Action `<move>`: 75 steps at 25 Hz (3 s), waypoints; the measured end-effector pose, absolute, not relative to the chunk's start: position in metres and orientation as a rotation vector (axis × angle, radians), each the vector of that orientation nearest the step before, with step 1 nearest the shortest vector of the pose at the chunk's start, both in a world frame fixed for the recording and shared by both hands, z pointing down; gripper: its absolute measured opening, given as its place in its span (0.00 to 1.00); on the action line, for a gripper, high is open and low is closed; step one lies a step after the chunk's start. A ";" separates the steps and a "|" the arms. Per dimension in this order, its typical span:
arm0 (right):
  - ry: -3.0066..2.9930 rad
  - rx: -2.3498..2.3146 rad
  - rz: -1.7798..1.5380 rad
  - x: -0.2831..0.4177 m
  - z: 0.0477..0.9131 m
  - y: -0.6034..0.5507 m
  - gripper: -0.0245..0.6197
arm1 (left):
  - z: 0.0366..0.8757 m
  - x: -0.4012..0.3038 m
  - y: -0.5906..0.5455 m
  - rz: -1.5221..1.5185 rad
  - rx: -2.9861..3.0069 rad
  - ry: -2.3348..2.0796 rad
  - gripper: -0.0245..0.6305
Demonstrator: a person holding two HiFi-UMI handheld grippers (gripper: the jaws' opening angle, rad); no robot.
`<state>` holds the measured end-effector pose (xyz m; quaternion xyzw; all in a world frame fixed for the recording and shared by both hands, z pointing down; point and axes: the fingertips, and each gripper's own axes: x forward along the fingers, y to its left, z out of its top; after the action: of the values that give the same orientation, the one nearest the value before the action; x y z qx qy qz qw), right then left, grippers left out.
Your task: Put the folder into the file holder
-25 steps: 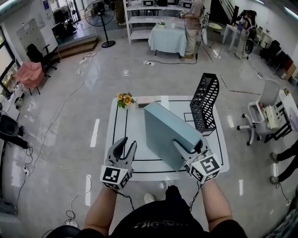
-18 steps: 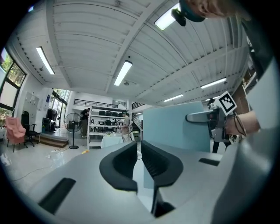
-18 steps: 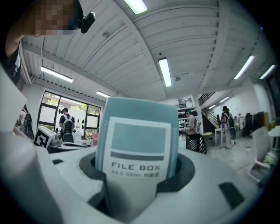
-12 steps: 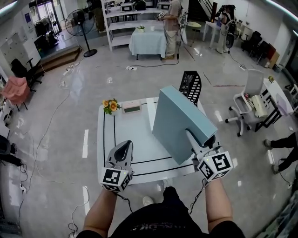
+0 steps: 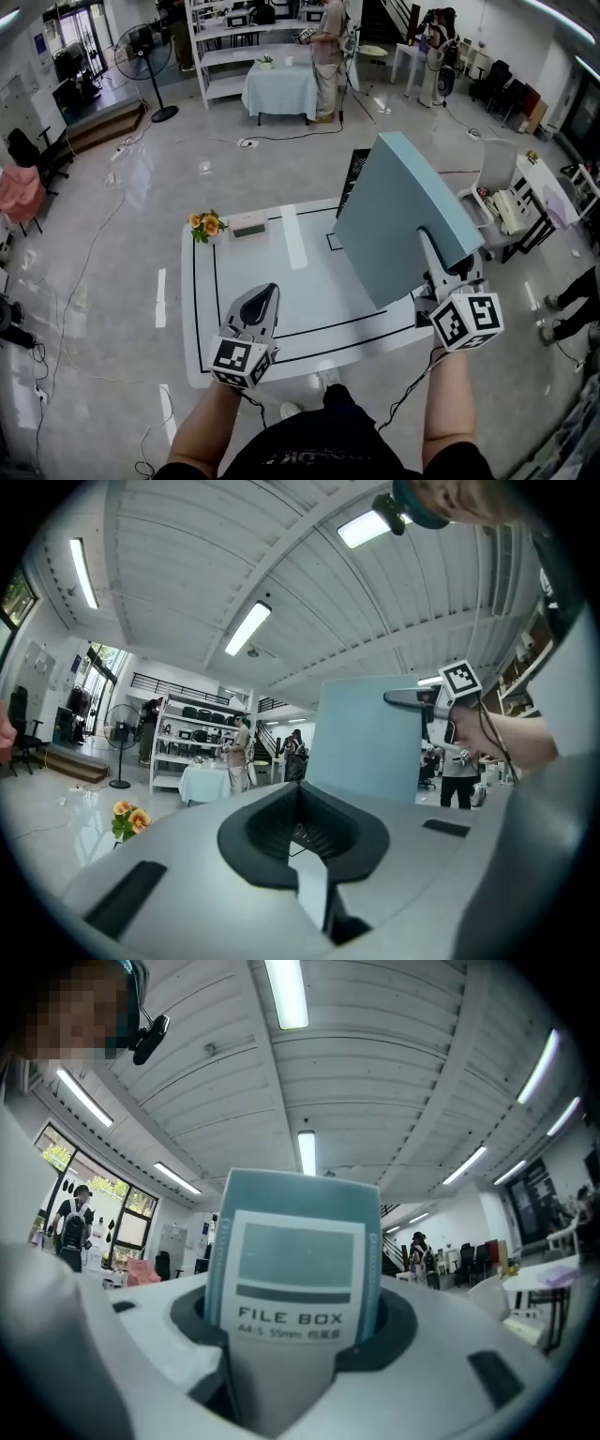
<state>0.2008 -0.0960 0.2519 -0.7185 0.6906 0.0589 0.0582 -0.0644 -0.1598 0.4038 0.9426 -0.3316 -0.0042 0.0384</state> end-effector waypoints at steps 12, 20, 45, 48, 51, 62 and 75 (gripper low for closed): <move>1.951 -2.258 0.243 0.269 0.219 -0.119 0.46 | 0.401 0.004 -0.172 -0.015 2.927 -0.933 0.04; 1.903 -2.303 0.267 0.296 0.215 -0.141 0.46 | 0.402 0.034 -0.179 0.010 2.944 -0.915 0.04; 1.906 -2.319 0.199 0.304 0.258 -0.222 0.46 | 0.411 0.038 -0.203 0.050 2.934 -0.942 0.04; 1.910 -2.330 0.191 0.303 0.268 -0.231 0.46 | 0.413 0.036 -0.206 0.056 2.929 -0.954 0.04; 1.921 -2.344 0.182 0.300 0.282 -0.239 0.46 | 0.415 0.033 -0.208 0.059 2.923 -0.965 0.04; 1.934 -2.374 0.162 0.296 0.317 -0.257 0.46 | 0.421 0.024 -0.215 0.066 2.894 -0.992 0.04; 1.967 -2.417 0.105 0.291 0.368 -0.268 0.46 | 0.431 0.013 -0.220 0.094 2.850 -1.017 0.04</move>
<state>0.2906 -0.2678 0.3681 -0.7751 0.6308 0.0336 0.0116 0.0132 -0.2204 0.4314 0.9398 -0.3354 0.0310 0.0570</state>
